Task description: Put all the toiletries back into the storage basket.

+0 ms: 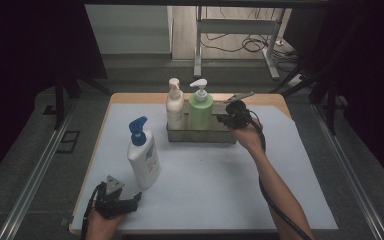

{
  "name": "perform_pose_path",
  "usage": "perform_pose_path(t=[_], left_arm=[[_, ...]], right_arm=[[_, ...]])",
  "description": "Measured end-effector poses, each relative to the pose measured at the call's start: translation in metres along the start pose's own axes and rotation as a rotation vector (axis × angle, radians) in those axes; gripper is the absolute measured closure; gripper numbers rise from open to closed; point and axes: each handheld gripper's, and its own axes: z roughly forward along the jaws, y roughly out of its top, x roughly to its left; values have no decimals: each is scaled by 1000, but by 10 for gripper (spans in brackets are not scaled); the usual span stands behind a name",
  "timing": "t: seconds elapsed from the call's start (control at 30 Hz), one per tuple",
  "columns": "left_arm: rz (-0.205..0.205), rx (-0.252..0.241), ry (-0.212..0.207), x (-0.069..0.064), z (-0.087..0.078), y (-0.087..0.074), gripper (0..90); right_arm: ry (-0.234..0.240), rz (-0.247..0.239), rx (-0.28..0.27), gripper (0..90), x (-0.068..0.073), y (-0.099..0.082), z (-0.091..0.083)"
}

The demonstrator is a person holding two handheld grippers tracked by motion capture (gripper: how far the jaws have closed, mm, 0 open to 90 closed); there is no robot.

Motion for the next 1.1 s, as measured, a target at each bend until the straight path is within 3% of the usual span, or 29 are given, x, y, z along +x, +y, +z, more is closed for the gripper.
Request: perform_pose_path(t=[0.27, 0.57, 0.83, 1.1], left_arm=[[0, 0, 0, 0, 0, 0, 130], [0, 0, -1, 0, 0, 0, 130], [0, 1, -1, 0, 0, 0, 130], [0, 2, -2, 0, 0, 0, 130]], right_arm=[[-7, 36, 8, 897, -4, 3, 20], [15, 36, 27, 887, -6, 3, 37], [40, 63, 43, 896, -8, 0, 44], [35, 60, 53, 896, -6, -1, 47]])
